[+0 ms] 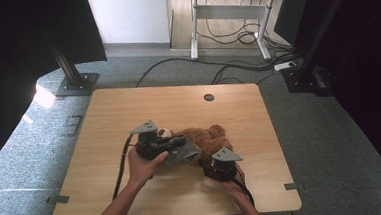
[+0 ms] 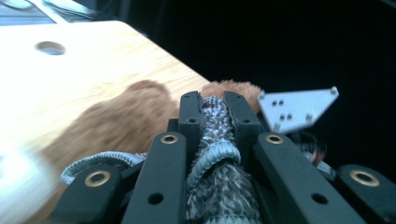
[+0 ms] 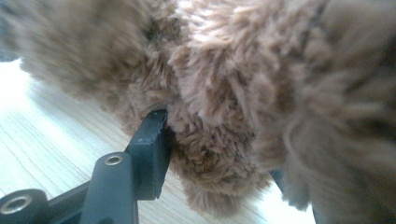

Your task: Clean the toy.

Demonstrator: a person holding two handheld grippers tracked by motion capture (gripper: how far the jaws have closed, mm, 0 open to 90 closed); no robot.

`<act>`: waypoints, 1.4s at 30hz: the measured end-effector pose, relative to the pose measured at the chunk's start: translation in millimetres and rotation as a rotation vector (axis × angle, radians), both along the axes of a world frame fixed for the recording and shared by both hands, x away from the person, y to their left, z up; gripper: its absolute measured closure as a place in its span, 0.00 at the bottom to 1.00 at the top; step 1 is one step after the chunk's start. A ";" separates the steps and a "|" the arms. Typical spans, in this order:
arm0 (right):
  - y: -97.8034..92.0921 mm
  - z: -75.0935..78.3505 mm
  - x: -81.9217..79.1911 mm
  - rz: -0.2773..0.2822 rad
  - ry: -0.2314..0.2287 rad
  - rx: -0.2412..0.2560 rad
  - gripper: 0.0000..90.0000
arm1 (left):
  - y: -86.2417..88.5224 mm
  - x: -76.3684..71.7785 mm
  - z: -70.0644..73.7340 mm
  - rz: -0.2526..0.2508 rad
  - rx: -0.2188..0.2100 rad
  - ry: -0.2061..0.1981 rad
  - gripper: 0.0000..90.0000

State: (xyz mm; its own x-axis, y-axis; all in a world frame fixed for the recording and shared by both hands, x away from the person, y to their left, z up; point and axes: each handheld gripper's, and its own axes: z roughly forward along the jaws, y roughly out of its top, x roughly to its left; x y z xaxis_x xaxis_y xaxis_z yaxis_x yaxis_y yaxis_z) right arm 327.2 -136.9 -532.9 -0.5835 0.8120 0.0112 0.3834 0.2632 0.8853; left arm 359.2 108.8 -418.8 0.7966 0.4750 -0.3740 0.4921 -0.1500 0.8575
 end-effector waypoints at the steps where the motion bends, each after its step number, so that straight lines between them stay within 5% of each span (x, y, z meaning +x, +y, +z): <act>1: -0.2 -0.2 0.0 0.000 0.001 0.000 0.49 | -9.4 3.4 -3.2 -0.003 0.004 0.008 0.87; 7: 0.3 -2.1 1.8 -0.001 0.008 -0.013 0.50 | -39.0 20.3 -38.6 0.033 0.133 0.053 0.87; 13: -1.6 -3.9 4.4 0.002 0.024 -0.017 0.79 | -24.6 23.0 -50.0 0.060 0.113 0.076 0.87; 17: -1.1 -3.7 4.3 0.006 0.028 -0.015 0.78 | -17.0 21.1 -47.7 0.065 0.128 0.066 0.86; 25: -3.9 -4.3 4.1 -0.002 0.026 -0.006 0.72 | 36.0 8.5 -46.6 0.144 0.132 0.034 0.86; 31: -4.4 -3.6 4.4 -0.007 0.024 -0.002 0.69 | 92.7 -4.6 -61.1 0.212 0.080 0.068 0.86; 35: -4.3 -4.0 4.5 -0.007 0.024 -0.001 0.68 | 109.2 -10.9 -69.0 0.235 0.079 0.079 0.86; 42: -4.9 -4.3 4.2 -0.009 0.022 -0.003 0.66 | 113.7 -9.7 -71.7 0.256 0.091 0.076 0.85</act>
State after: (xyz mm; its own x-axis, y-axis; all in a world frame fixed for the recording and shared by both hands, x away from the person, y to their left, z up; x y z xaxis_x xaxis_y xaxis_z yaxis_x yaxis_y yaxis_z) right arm 331.4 -141.8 -537.2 -0.5757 0.8174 0.0214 0.4053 0.2625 0.8757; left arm 349.5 222.5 -490.5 0.6176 0.6915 -0.3748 0.5861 -0.0869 0.8056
